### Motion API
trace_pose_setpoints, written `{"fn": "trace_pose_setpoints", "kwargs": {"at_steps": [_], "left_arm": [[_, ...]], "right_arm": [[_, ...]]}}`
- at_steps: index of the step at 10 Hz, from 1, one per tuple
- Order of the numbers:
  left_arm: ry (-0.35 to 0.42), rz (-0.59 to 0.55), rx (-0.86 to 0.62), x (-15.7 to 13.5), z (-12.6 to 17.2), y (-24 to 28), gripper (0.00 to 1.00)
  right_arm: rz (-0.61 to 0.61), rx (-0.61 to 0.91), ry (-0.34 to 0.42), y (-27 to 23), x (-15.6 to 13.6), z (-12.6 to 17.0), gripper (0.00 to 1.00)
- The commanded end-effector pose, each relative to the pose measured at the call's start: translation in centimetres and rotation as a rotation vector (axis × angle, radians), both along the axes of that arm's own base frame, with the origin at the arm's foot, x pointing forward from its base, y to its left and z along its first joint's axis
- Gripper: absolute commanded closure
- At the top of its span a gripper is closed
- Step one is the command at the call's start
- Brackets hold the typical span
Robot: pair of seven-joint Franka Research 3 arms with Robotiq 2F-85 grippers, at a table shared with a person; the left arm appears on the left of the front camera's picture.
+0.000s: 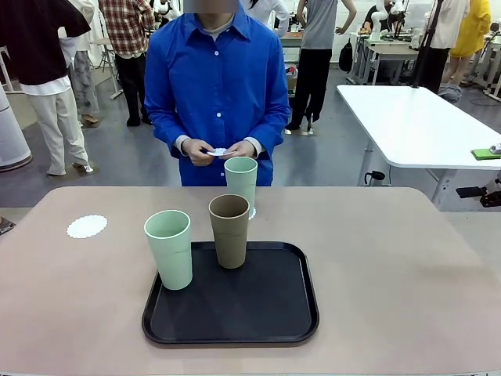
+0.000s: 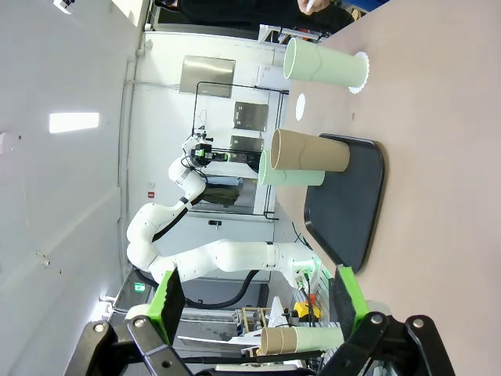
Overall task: Place coasters on the table and set cups on them.
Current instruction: Take one Reusable plastic cup from the Flat Tray and place it on a coaster set by the human.
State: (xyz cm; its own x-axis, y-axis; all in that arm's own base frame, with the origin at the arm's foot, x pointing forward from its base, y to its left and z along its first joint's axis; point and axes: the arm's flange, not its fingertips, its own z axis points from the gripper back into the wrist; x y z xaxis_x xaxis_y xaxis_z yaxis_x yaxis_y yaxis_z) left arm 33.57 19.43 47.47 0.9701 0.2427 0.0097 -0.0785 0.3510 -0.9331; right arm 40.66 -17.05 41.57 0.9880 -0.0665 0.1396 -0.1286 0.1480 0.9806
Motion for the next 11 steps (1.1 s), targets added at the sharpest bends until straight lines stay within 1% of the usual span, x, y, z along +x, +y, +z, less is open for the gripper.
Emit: {"fn": "trace_pose_setpoints", "kwargs": {"at_steps": [1, 4, 5, 6, 7, 8, 9, 10, 11], "left_arm": [[-0.005, 0.001, -0.010, -0.2, 0.2, 0.0, 0.00], [0.000, 0.000, 0.000, 0.0, 0.0, 0.0, 0.00], [-0.235, -0.130, 0.210, 1.2, 1.4, -3.1, 0.00], [-0.437, -0.210, 0.392, 2.1, 2.9, -6.4, 0.00], [-0.563, -0.338, 0.528, 3.3, 4.3, -10.0, 0.00], [-0.614, -0.471, 0.656, 4.4, 5.2, -13.5, 0.00], [-0.666, -0.588, 0.772, 4.9, 5.6, -16.4, 0.00], [-0.719, -0.629, 0.909, 5.2, 4.7, -19.1, 0.00], [-0.765, -0.637, 1.056, 5.4, 3.1, -21.4, 0.00]], "right_arm": [[0.003, 0.007, -0.006, 0.1, -0.3, 0.2, 0.00], [0.003, 0.007, -0.006, 0.1, -0.3, 0.2, 0.00], [0.003, 0.007, -0.006, 0.1, -0.3, 0.2, 0.00], [0.003, 0.007, -0.006, 0.1, -0.3, 0.2, 0.00], [0.003, 0.007, -0.006, 0.1, -0.3, 0.2, 0.00], [0.003, 0.007, -0.006, 0.1, -0.3, 0.2, 0.00], [0.003, 0.007, -0.006, 0.1, -0.3, 0.2, 0.00], [0.003, 0.007, -0.006, 0.1, -0.3, 0.2, 0.00], [0.003, 0.007, -0.006, 0.1, -0.3, 0.2, 0.00]]}}
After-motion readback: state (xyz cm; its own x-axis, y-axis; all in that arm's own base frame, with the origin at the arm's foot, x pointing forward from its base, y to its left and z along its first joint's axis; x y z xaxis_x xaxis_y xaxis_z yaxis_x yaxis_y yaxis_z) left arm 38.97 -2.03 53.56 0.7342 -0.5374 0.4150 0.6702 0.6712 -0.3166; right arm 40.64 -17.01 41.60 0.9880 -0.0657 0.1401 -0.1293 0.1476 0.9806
